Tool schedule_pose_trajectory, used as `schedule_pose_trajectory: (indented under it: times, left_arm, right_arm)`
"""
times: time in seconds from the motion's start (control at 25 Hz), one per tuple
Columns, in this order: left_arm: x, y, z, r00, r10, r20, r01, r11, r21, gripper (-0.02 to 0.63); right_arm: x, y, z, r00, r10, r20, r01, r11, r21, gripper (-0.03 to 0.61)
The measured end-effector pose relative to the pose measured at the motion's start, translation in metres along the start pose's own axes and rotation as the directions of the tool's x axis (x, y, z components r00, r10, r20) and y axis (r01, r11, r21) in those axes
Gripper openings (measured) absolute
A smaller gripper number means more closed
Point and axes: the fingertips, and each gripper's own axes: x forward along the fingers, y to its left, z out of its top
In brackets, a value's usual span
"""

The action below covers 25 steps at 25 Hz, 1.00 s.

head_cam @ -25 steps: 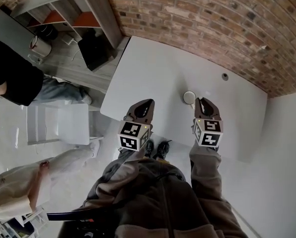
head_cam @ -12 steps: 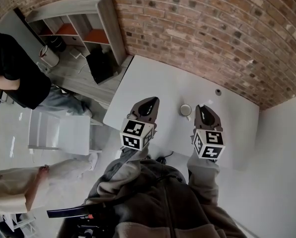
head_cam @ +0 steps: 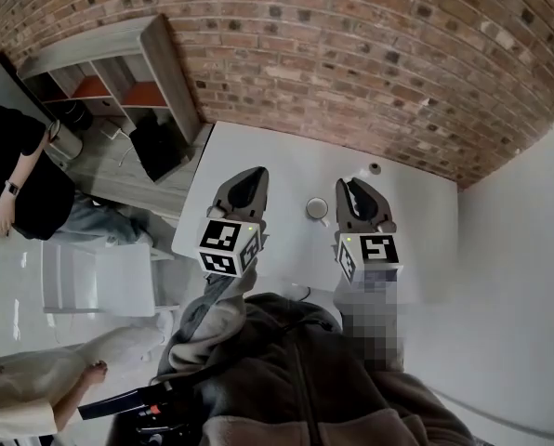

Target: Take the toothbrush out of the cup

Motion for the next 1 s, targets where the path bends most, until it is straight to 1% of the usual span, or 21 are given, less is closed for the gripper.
schedule_pose_trajectory:
  times: [0.24, 0.44, 0.6, 1.0]
  left_arm:
    - [0.005, -0.005, 0.022, 0.999, -0.015, 0.039, 0.014, 1.000, 0.023, 0.003]
    - [0.006, -0.011, 0.029, 0.998, -0.023, 0.054, 0.021, 0.999, 0.032, 0.003]
    - [0.005, -0.016, 0.031, 0.998, -0.023, 0.057, 0.021, 0.999, 0.032, 0.003]
    - [-0.003, -0.029, 0.020, 0.999, -0.024, 0.032, 0.023, 0.999, 0.030, 0.003]
  right_arm:
    - [-0.009, -0.008, 0.021, 0.999, -0.018, 0.049, 0.019, 1.000, -0.020, 0.048]
    - [-0.015, -0.010, 0.028, 0.998, -0.022, 0.066, 0.024, 0.999, -0.030, 0.046]
    - [-0.021, -0.010, 0.029, 0.997, -0.020, 0.071, 0.022, 0.999, -0.034, 0.046]
    - [-0.034, -0.006, 0.022, 0.998, -0.008, 0.066, 0.009, 1.000, -0.026, 0.046]
